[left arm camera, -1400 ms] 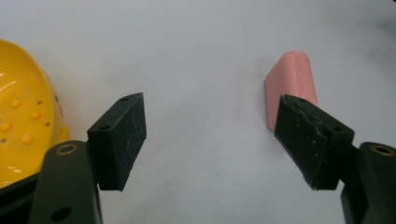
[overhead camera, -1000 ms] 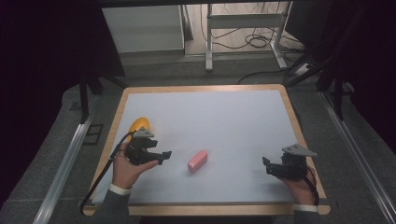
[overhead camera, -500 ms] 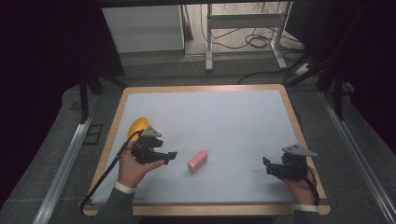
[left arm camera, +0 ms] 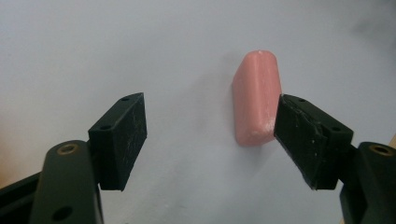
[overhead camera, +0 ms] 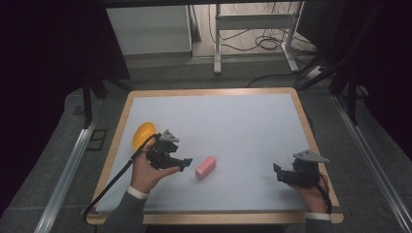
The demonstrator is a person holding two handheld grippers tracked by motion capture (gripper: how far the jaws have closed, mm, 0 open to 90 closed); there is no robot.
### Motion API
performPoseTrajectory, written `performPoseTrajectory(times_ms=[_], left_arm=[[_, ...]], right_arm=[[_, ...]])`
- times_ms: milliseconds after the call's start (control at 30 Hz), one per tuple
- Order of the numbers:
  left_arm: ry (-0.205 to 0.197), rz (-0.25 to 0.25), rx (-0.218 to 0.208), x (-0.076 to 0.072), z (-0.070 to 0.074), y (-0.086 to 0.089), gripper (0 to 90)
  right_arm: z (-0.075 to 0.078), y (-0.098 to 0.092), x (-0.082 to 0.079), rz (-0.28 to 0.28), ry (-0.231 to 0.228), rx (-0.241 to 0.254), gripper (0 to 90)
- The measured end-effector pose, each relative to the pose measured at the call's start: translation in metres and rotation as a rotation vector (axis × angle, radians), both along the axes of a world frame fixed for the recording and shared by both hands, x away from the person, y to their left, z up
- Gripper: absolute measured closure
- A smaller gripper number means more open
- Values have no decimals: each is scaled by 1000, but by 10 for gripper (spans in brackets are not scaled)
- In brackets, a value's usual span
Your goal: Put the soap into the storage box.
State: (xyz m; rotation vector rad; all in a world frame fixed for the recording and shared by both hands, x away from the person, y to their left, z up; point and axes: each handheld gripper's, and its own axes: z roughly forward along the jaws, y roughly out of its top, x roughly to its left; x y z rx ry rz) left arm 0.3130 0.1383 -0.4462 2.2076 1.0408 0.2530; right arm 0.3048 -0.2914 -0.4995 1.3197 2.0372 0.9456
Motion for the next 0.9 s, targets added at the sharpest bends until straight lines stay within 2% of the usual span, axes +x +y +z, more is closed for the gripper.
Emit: performPoseTrajectory(times_ms=[333,533,733,900], left_arm=[[5,-32,4,4,1,-15,262],[14,-26,6,5,-1,-18,263],[19,-50,27,6,-3,-30,261],[34,-53,21,9,-5,-35,262]], right_arm=[[1,-3,0,-7,-6,7,87],[0,-2,0,-5,1,4,87],[-1,-1,0,-5,5,-1,87],[-1,-1,0,-6,5,0,87]])
